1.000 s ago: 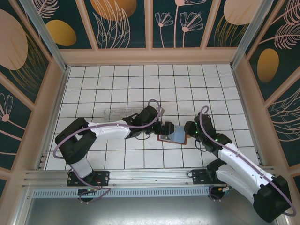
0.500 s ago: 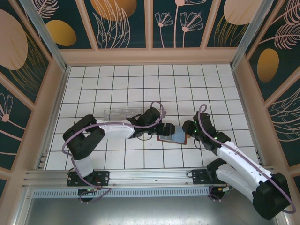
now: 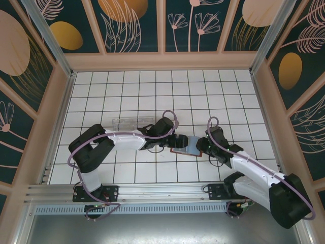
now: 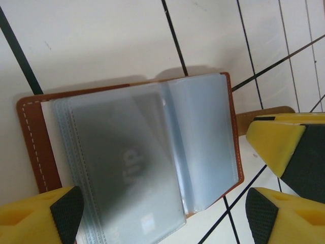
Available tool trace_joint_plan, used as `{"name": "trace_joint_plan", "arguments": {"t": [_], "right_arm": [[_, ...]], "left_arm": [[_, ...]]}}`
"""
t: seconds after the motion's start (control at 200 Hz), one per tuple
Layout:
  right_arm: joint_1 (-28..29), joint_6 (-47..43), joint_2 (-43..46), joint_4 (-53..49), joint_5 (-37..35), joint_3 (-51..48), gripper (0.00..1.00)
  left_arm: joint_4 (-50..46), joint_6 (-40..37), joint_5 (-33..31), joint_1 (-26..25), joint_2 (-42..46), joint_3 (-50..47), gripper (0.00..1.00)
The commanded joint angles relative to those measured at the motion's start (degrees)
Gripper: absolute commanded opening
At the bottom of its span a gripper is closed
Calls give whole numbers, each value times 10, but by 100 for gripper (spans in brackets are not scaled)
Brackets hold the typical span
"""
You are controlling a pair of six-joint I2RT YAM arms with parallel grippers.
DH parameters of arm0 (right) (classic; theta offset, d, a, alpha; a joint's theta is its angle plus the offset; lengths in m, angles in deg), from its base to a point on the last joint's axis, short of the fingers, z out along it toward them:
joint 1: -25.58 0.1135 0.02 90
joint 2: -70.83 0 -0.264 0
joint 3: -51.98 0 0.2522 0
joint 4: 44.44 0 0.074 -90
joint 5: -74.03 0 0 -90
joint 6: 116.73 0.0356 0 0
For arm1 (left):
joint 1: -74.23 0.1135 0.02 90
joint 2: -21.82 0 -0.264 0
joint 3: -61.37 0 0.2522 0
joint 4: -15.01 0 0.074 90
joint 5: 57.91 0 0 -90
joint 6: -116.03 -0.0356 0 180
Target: Take the credit cards out of the card holder
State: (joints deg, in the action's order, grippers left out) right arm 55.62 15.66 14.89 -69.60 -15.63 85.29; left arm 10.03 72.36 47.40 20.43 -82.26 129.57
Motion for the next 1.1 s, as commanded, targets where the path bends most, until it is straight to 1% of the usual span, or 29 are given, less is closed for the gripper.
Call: {"name": "trace_joint_plan", "arguments": {"t": [0.0, 0.135, 0.47, 0.651, 0.841, 1.016, 1.091], "right_arm": [[-1, 10, -14, 26, 6, -14, 28], [0, 12, -24, 36, 11, -16, 28], [0, 12, -25, 37, 9, -22, 28], [0, 12, -25, 36, 10, -24, 27], [0, 13, -27, 39, 11, -26, 28], [0, 13, -28, 39, 12, -25, 28], [1, 13, -27, 39, 11, -26, 28]], "left_arm": [[2, -3, 19, -4, -18, 9, 85], [2, -4, 24, -4, -19, 9, 85], [51, 4, 68, -3, -12, 5, 87], [47, 7, 71, -4, -26, 9, 87], [67, 15, 86, -4, -27, 9, 88], [86, 22, 102, -4, -30, 9, 92], [87, 23, 103, -4, -32, 9, 93]]}}
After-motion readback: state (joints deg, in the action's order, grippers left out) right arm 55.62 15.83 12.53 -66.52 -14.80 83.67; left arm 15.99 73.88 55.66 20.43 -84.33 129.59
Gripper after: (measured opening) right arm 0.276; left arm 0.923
